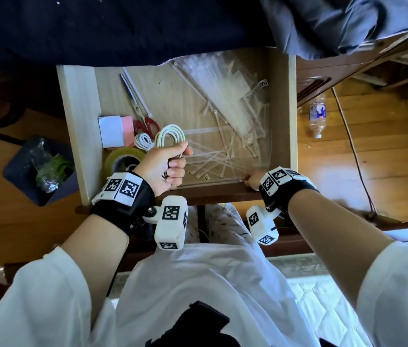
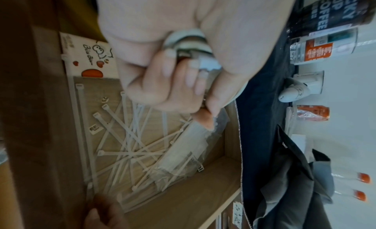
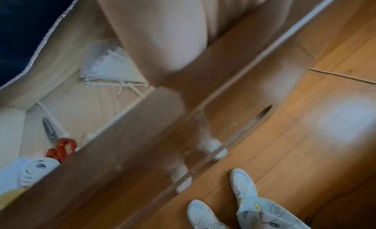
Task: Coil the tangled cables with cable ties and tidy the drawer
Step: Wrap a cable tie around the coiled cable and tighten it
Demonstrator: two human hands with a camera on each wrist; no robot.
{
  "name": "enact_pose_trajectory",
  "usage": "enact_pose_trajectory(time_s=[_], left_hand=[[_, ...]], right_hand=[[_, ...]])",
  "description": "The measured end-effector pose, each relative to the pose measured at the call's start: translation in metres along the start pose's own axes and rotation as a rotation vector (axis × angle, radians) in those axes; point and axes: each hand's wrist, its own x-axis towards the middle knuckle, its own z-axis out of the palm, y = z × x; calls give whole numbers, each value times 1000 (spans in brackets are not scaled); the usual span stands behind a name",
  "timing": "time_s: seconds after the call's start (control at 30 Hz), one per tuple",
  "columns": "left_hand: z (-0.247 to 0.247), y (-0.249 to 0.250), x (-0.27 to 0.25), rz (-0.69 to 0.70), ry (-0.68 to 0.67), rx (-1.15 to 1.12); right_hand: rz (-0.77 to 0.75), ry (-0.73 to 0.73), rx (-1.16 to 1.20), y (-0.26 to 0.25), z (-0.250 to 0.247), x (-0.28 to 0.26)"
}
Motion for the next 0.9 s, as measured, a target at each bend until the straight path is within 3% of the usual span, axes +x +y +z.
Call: enact_pose_trajectory(time_s=[0.23,0.6,0.77,0.9], left_hand=[[-4,-1,-2,-28,3,-30],[-12,-7,-2,-74,16,-66],[-6,-5,-3,-79,17,-64],[3,3,-11,-77,2,-58]], right_hand=[[-8,-31,16,-35,-41,-86],[-56,-61,-30,-41,-30,-65],[-173,-83,134,-28,-41,-71],[-221,45,200,-35,-50,-93]])
